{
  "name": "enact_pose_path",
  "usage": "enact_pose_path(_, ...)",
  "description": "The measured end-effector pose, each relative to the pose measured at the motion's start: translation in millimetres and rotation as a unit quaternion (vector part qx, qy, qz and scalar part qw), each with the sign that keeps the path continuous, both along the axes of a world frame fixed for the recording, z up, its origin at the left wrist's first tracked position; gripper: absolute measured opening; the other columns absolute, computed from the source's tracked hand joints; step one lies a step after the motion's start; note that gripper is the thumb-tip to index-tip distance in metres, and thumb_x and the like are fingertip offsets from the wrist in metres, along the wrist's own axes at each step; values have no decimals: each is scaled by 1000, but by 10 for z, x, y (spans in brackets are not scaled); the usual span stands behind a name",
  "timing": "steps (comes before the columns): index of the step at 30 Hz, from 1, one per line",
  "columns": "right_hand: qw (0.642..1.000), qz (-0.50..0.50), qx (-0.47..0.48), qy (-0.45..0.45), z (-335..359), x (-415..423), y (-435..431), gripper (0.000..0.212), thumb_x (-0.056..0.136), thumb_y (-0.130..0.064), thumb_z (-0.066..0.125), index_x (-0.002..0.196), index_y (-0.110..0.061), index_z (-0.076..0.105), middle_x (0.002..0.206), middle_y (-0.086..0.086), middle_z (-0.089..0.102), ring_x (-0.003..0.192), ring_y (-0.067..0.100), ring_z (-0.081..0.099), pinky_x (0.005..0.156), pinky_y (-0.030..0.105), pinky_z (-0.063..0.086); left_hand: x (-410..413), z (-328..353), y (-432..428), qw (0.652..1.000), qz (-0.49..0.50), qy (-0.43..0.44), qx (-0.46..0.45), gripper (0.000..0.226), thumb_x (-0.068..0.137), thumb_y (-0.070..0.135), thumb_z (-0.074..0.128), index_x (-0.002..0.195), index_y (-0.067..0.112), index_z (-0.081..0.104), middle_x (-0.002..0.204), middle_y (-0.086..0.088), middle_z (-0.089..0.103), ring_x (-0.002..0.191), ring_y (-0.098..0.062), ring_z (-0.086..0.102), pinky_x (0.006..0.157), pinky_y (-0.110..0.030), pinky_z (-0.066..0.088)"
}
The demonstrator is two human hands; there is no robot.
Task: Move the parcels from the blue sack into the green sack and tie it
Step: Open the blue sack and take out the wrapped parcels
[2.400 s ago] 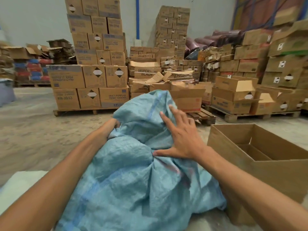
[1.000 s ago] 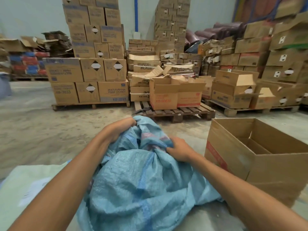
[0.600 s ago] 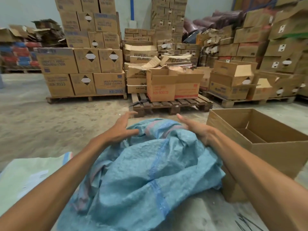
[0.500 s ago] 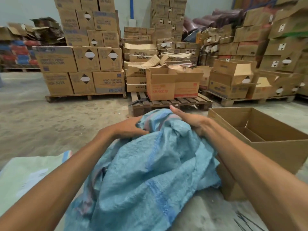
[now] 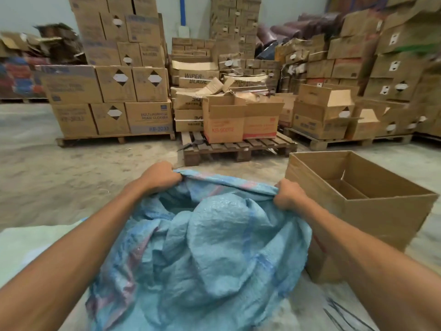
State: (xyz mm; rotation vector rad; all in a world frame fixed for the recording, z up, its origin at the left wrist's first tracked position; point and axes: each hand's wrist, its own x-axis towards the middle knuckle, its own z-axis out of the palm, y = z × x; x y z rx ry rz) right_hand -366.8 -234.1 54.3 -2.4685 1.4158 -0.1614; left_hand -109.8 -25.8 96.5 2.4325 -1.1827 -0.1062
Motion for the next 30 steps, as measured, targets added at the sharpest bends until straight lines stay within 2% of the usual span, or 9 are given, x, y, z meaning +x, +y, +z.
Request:
enact_pose_path(5,840,22,482,-248,35,23,3,26,97,-13,51,113,1,67,114,25,69,109,41,66,103,58,48,-202,-179,-28,971,-228,11,-74,104,57,50,75,146,27,26,138,1,39,123,-12,41,107,-29,35)
enact_pose_path(8,812,118,519,-239,269,126,181,26,97,-20,56,114,-3,67,119,25,66,116,42,61,105,55,46,-351,-265,-234,963,-242,21,-121,48,68,41,70,107,14,64,105,-1,68,94,-9,59,84,-33,52)
enact_pose_path(11,886,135,389,-214,517,331,361,24,93,-19,61,112,-6,65,114,20,68,105,33,65,103,52,50,-426,-248,-441,978,-84,66,-178,29,82,19,60,58,11,48,61,-2,51,74,-13,44,58,-32,36)
enact_pose_path(13,973,97,101,-186,565,456,425,42,83,-30,71,119,-15,55,112,9,65,102,25,61,92,44,54,-394,-230,-528,955,40,184,-230,23,93,12,52,72,12,59,75,-6,60,78,-18,49,62,-31,40)
enact_pose_path(16,927,38,-253,-274,617,530,620,27,83,-29,65,108,-23,55,93,1,66,87,25,62,71,34,48,-322,-218,-625,855,92,434,-267,31,100,21,45,116,5,66,114,-18,68,83,-27,62,67,-34,53)
enact_pose_path(19,923,81,48,-373,737,631,716,53,84,-55,45,118,-19,65,119,5,69,108,27,62,91,37,47,-268,-190,-617,805,115,504,-290,37,98,32,49,118,7,66,112,-20,70,88,-31,66,68,-36,55)
enact_pose_path(21,915,165,235,-283,778,630,767,105,71,-77,55,156,-20,31,153,3,46,134,26,48,112,44,37,-209,-173,-604,788,103,535,-287,42,95,37,53,119,6,67,110,-19,72,94,-32,68,77,-41,57)
enact_pose_path(24,961,221,155,-60,564,541,774,146,65,-47,89,157,-26,-23,163,4,26,146,31,34,117,43,33,-197,-97,-565,815,64,518,-251,43,93,40,57,114,4,69,97,-18,74,83,-32,71,76,-45,59)
enact_pose_path(30,959,124,-185,176,-127,-27,385,34,97,-14,48,127,-19,63,128,8,65,116,29,64,90,39,53,-117,61,-205,942,-14,333,-33,36,82,43,56,97,11,62,85,-11,70,74,-29,68,65,-34,56)
